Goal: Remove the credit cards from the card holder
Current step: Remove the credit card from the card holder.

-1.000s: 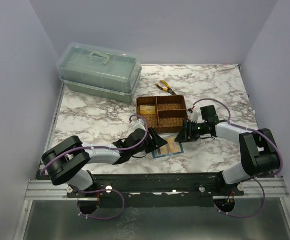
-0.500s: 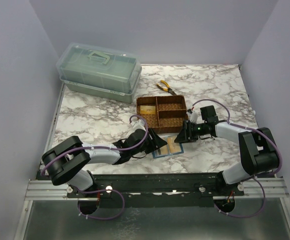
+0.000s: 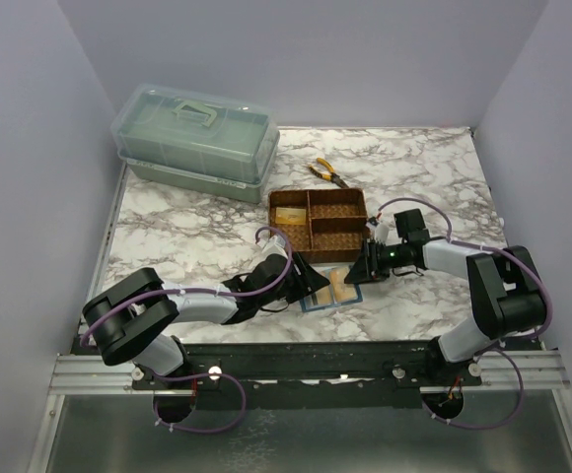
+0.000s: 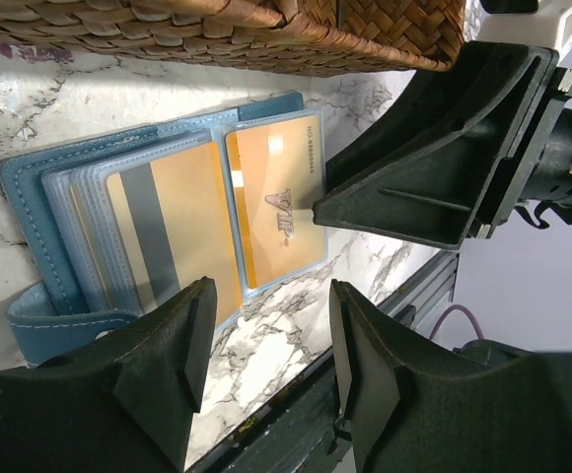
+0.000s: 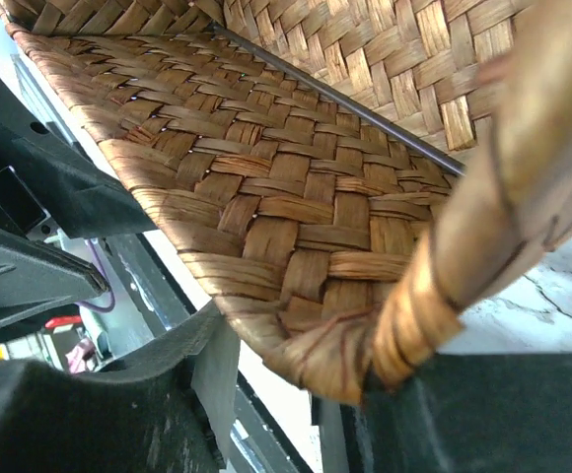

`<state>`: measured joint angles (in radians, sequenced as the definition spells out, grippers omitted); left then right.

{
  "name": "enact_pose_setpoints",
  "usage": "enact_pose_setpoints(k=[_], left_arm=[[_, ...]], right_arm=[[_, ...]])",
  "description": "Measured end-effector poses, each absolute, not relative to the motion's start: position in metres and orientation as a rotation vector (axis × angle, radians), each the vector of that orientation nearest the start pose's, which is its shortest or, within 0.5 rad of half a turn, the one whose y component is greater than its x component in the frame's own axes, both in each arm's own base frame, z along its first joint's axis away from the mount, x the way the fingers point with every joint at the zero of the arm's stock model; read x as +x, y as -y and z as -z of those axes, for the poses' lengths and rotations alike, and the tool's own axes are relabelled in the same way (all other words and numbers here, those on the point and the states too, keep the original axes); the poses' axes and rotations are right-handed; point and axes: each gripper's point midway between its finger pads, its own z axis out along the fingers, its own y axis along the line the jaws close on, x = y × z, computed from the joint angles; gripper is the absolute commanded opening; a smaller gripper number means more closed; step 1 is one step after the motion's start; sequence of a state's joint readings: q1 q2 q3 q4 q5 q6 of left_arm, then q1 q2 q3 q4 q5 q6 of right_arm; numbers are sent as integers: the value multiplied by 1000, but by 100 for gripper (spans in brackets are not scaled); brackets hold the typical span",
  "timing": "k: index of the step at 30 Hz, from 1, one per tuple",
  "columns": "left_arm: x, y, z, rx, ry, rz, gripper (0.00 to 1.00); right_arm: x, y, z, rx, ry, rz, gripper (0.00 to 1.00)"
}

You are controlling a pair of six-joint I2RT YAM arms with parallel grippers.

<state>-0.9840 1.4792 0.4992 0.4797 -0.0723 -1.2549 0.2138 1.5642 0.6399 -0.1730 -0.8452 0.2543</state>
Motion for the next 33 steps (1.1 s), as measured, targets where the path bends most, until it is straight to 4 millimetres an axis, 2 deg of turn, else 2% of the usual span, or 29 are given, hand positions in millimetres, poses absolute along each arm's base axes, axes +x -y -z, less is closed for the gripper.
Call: enact_pose_setpoints(k=[4,16,23,26,33], left_arm=[[197,345,-74,-366,-2312,1212,56],[197,345,-74,-365,-2312,1212,56],[198,345,-74,-361,-2311,1210,56],[197,345,-74,-358,-2310,1210,56],[198,346,-83,-356,-2287,1234,56]], right_arm=[[225,-192,-37,-230,-2604,-1298,26],[230,-194,-48,-249,-2540,-1327,21],[227,-195,-37,-232,-2578,-1347,20],[227,-194,-37,-234,-2579,-1346,1],[227,-194,-38,-237,-2571,-1354,0]])
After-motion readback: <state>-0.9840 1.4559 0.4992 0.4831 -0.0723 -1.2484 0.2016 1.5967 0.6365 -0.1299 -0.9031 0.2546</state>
